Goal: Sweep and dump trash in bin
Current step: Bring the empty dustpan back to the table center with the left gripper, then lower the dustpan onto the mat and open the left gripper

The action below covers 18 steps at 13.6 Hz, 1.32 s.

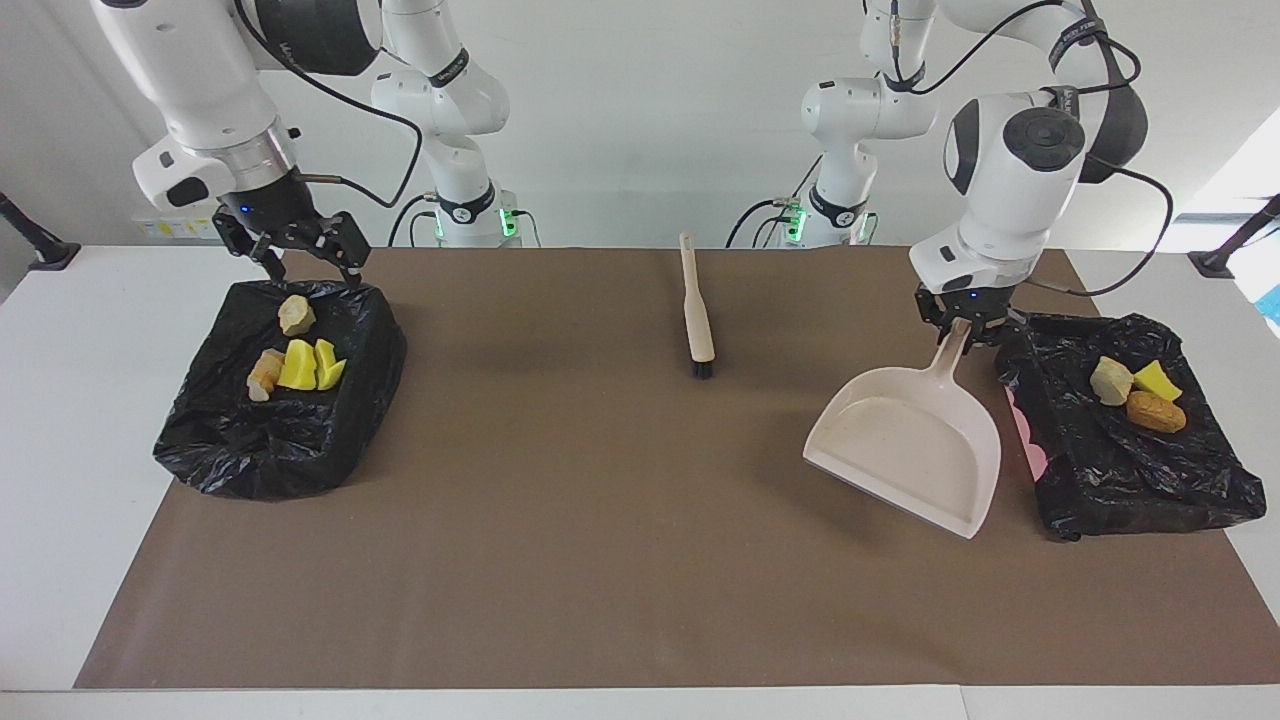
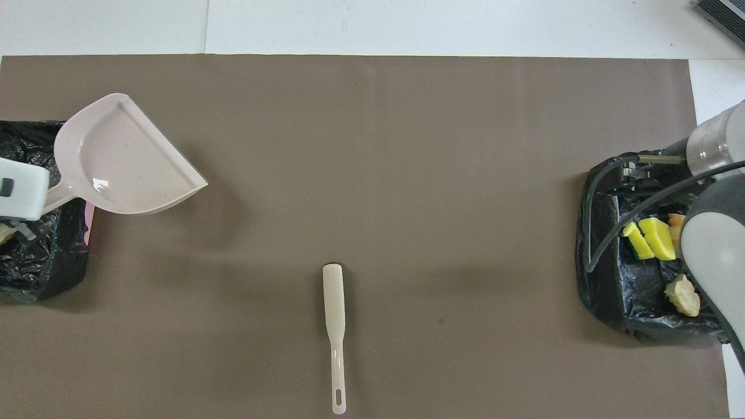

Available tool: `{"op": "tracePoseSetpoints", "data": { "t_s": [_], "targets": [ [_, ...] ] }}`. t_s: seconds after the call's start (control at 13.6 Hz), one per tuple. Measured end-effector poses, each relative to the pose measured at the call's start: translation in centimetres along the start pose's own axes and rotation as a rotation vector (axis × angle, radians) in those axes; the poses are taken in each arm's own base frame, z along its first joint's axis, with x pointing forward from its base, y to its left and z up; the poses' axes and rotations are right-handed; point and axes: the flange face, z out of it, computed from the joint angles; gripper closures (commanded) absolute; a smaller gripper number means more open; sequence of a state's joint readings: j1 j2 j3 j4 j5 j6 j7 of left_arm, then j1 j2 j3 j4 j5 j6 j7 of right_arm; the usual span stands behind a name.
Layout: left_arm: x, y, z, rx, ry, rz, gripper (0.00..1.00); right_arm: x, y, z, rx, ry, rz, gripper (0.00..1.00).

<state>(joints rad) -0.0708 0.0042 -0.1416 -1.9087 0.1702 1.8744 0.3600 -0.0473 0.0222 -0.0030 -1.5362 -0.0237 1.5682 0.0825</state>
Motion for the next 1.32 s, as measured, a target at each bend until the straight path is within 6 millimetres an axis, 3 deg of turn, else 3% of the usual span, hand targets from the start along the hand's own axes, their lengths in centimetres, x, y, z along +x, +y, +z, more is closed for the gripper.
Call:
{"op": "tracePoseSetpoints", "data": {
  "t_s": [0.22, 0.37, 0.59, 0.81, 1.03, 1.25, 1.32],
  "targets": [
    [6.0, 7.8, 3.0, -0.027, 0.056, -0.179, 1.0, -0.3, -0.2, -1.5, 0.036, 0.025, 0.01, 0.0],
    [9.3, 11.8, 5.1, -0.07, 0.061, -0.261, 1.0, -1.0, -0.1, -2.0, 0.049, 0.023, 0.032, 0.0],
    [12.6, 15.8, 6.1, -0.113, 0.056, -0.362, 1.0, -1.6, -0.1, -2.2, 0.052, 0.021, 0.034, 0.0],
    [14.9, 19.5, 6.1, -0.139, 0.058, -0.439, 1.0, -1.8, -0.1, -1.9, 0.051, 0.002, 0.034, 0.0],
    [16.8, 23.3, 7.3, -0.134, 0.046, -0.516, 1.0, -1.8, 0.2, -1.9, 0.05, 0.0, 0.041, 0.0],
    [18.1, 24.6, 8.9, -0.146, 0.027, -0.567, 1.0, -1.8, 0.0, -1.9, 0.05, 0.0, 0.037, 0.0],
    [18.3, 24.5, 8.7, -0.147, 0.029, -0.576, 0.88, -1.8, -0.2, -1.9, 0.05, 0.0, 0.033, 0.0]
  ]
}}
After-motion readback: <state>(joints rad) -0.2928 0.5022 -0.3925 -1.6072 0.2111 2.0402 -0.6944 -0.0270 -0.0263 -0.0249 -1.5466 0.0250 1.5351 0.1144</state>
